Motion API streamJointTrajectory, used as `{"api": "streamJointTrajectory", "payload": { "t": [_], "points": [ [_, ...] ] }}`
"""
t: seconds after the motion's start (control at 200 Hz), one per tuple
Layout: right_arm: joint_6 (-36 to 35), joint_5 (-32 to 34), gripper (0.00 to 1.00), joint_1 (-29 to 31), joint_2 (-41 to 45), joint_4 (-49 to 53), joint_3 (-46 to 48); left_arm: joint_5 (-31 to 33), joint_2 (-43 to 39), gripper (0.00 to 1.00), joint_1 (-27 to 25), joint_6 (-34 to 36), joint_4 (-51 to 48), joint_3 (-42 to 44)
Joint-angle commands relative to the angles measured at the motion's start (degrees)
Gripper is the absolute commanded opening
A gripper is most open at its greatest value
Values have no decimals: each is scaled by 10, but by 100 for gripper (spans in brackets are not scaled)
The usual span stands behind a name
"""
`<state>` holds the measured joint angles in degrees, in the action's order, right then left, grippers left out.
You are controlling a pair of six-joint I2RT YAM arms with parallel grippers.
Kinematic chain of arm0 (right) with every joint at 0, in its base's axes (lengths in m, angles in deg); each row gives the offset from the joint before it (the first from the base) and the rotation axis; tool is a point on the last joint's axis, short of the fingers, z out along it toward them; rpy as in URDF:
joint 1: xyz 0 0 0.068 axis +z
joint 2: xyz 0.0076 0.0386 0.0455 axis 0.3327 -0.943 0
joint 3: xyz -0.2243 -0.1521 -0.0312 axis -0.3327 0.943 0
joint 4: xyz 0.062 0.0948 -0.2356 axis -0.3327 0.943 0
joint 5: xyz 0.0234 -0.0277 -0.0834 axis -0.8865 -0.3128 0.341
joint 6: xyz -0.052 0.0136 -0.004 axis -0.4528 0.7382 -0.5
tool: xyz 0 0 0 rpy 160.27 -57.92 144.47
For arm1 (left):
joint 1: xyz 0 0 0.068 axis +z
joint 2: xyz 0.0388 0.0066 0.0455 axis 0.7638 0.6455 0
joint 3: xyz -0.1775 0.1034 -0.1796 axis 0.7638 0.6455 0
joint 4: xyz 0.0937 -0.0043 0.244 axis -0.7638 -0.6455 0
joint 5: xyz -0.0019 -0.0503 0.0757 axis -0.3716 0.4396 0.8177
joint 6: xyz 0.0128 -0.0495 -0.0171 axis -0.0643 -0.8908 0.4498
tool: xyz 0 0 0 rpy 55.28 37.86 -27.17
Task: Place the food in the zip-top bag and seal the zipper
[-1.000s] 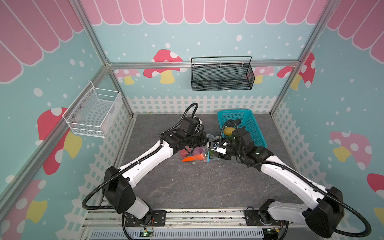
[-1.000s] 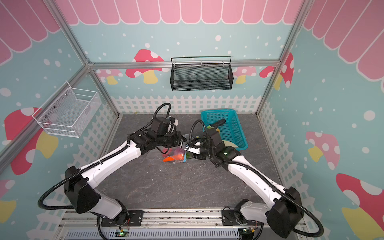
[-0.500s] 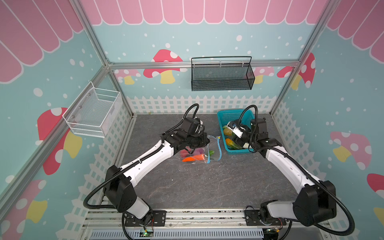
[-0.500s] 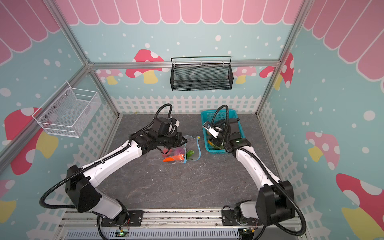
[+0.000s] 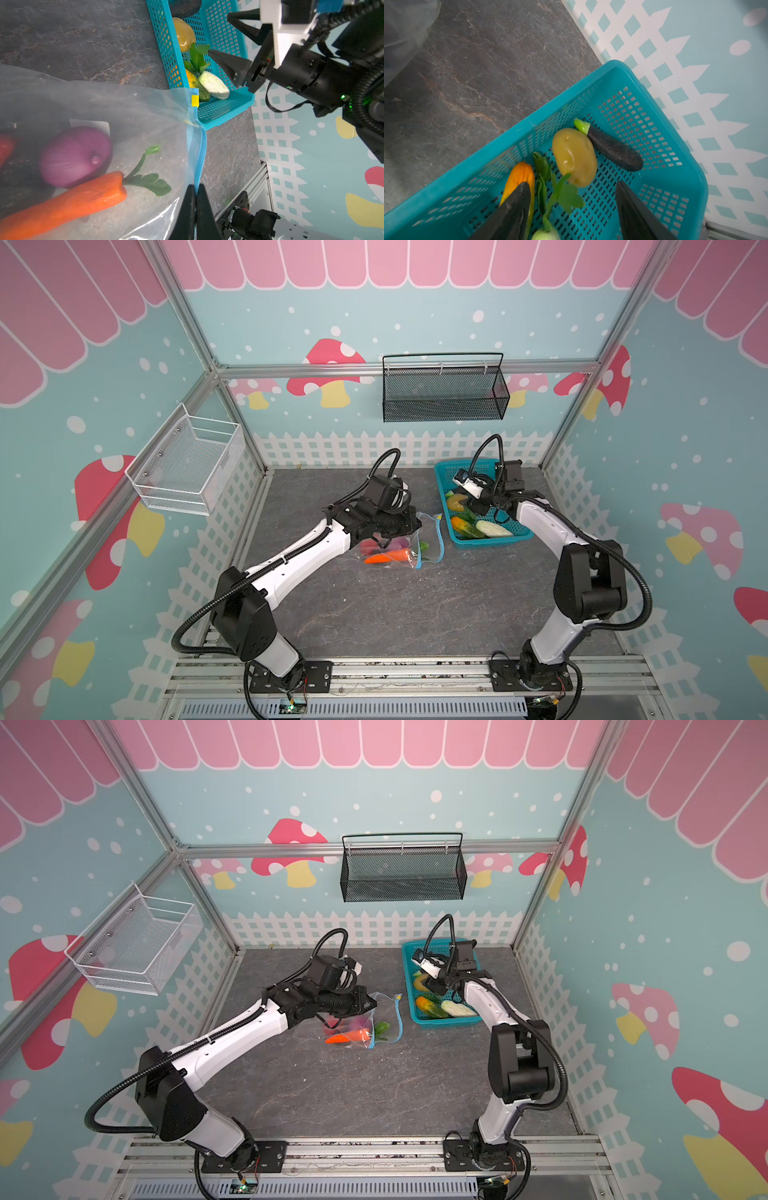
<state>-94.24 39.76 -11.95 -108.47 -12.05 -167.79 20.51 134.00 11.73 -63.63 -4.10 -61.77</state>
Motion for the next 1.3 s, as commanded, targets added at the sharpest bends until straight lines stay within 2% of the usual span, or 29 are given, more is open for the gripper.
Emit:
{"api": "streamJointTrajectory", "payload": {
  "t": [0.0,0.445,0.735,0.8,1.07,1.185,1.295],
  "points": [
    [-37,-3,69,-1,-35,33,-34,-8,11,0,-2,-6,1,-18],
    [-54,5,75,0,-165,66,-132,-3,25,0,-2,-10,-10,-33],
    [-57,45,79,4,-213,76,-179,0,27,0,-2,-10,-15,-34],
    [-56,48,84,4,-221,78,-186,0,28,0,-2,-9,-17,-36],
    [-57,49,85,7,-252,89,-217,1,30,0,-2,-9,-20,-40],
    [-57,49,100,8,-265,93,-228,1,32,0,-2,-10,-21,-41],
    [-57,48,98,9,-276,96,-238,1,33,0,-2,-10,-21,-42]
  ]
}}
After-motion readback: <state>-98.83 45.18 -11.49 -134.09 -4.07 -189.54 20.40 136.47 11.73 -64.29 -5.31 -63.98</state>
